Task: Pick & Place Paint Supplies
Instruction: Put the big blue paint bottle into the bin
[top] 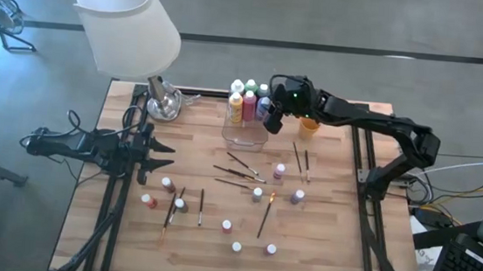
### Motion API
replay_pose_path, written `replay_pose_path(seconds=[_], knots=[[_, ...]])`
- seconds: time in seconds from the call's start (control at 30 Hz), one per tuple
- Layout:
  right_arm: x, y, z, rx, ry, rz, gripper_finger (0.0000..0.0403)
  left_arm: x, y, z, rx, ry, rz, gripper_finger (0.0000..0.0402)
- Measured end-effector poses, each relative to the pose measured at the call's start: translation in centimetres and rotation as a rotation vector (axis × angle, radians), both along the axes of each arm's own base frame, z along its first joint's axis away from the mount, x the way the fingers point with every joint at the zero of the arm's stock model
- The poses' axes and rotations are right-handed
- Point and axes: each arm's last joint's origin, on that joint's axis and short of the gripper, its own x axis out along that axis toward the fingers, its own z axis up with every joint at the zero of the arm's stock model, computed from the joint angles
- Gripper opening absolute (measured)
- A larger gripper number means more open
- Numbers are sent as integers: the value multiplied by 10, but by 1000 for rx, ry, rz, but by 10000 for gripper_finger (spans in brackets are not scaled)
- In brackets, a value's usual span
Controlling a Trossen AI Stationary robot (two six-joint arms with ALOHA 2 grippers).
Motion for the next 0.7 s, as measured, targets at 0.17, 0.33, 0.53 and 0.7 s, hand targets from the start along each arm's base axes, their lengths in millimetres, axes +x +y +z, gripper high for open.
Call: replay_pose_path(seconds=[0.17,0.33,0.53,0.7], knots=[[0,-6,-3,9,2,-1,116,0,0,0,0,0,0,163],[-2,-10,-5,26,-7,0,126,0,0,0,0,0,0,163],[5,-15,-16,44,-2,13,116,0,0,0,0,0,-1,163],[10,-22,-32,65,34,5,122,0,0,0,0,0,-1,163]])
